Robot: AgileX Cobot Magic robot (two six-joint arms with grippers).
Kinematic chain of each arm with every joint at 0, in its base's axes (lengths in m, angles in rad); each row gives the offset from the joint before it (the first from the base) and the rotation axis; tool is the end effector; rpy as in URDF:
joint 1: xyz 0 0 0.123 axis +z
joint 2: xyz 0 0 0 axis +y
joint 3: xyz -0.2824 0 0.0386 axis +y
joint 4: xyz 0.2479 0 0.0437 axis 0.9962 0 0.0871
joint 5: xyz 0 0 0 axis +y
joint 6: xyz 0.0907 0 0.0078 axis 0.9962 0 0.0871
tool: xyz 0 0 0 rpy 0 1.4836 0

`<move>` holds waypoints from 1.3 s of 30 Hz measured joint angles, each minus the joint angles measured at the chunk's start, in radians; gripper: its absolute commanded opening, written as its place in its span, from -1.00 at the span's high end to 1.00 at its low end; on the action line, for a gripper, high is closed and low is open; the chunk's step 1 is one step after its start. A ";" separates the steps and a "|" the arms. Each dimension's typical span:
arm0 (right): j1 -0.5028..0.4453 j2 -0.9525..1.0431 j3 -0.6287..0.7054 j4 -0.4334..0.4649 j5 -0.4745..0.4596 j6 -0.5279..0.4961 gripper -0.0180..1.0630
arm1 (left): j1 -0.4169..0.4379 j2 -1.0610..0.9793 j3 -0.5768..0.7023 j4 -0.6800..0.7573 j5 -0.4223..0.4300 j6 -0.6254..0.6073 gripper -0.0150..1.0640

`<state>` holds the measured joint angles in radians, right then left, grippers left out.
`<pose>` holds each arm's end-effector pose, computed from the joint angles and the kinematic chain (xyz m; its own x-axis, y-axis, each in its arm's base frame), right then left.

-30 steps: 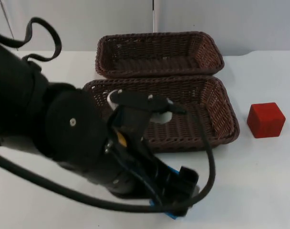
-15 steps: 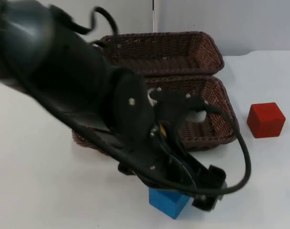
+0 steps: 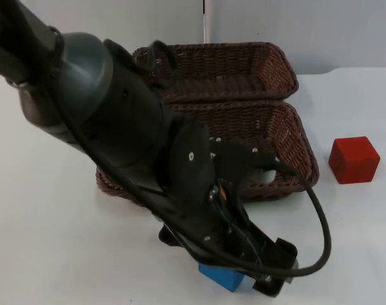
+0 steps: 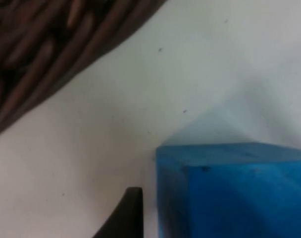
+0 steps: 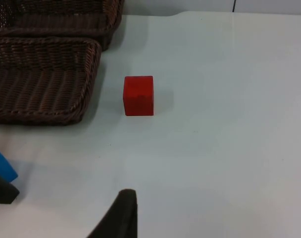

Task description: Pick up one cube with the left hand and place it into the upper basket. Pick up one cube with the right hand and place it into the lower basket.

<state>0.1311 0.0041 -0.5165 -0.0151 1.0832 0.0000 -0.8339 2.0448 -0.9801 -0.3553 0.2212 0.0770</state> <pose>-0.0069 -0.0021 0.2799 -0.4601 -0.0678 -0.8853 -0.1223 0.9924 -0.0125 0.2338 -0.2681 0.0769 -0.8024 0.4880 -0.3435 0.5639 0.8085 -0.1686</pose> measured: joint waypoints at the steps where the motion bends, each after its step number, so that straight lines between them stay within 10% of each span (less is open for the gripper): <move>1: 0.000 0.000 0.000 0.000 0.000 0.000 -0.98 | 0.000 0.000 0.000 0.000 0.000 0.000 -0.97; 20: 0.000 0.000 0.000 0.000 0.000 0.000 -0.98 | 0.000 0.011 0.000 0.023 -0.031 0.000 -0.93; 24: 0.000 0.000 0.000 0.000 0.000 0.000 -0.98 | 0.000 0.011 0.000 0.023 -0.031 0.000 -0.63; 34: 0.000 0.000 0.000 0.000 0.000 0.000 -0.98 | 0.000 0.011 0.000 0.023 -0.031 0.000 0.88; 39: 0.000 0.000 0.000 0.000 0.000 0.000 -0.98 | 0.000 0.000 0.000 0.023 -0.003 0.000 0.97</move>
<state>0.1311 0.0041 -0.5165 -0.0151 1.0832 0.0000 -0.8339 2.0452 -0.9801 -0.3322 0.2184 0.0770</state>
